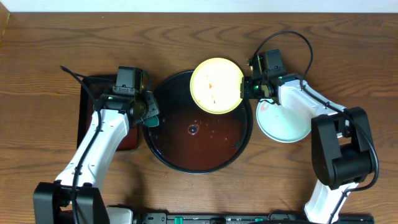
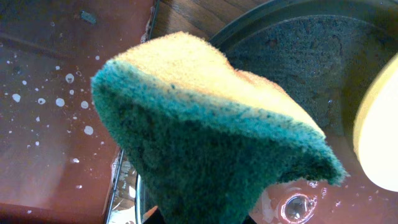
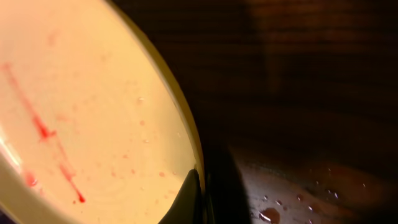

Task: Clean dirty plates on tray and stack at the side
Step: 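Reach the right gripper to the yellow plate rim and pull it center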

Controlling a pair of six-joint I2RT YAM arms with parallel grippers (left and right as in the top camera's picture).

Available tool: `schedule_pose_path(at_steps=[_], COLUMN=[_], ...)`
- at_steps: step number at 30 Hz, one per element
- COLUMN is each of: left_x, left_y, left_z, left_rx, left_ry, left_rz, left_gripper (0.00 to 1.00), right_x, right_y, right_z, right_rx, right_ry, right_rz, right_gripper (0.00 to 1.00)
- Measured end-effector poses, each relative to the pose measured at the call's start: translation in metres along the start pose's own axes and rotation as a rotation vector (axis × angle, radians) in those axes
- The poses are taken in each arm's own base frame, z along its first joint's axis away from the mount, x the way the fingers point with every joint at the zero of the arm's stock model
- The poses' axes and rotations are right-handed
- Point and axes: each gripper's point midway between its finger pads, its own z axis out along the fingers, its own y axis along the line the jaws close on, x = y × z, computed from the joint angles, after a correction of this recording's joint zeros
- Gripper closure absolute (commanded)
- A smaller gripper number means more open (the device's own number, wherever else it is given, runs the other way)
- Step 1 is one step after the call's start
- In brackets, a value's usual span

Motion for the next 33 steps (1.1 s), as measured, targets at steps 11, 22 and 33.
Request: schedule_pose_path(at_steps=[11,22,33], left_x=[0.000,0.000,0.000], left_y=[0.000,0.000,0.000], left_z=[0.000,0.000,0.000], left_rx=[0.000,0.000,0.000], left_ry=[0.000,0.000,0.000], left_rz=[0.000,0.000,0.000], left_gripper=[0.92,0.92,0.92], right_x=[0.018,0.097,0.092], right_y=[0.034,0.055,0.064], right_z=[-0.055,-0.028,-0.018], right_rx=[0.012,0.087,0.051], right_ry=[0.038,0.298,0.268], right_rz=[-0.003,0.109,-0.069], right_gripper=[0.99,0.91,0.64])
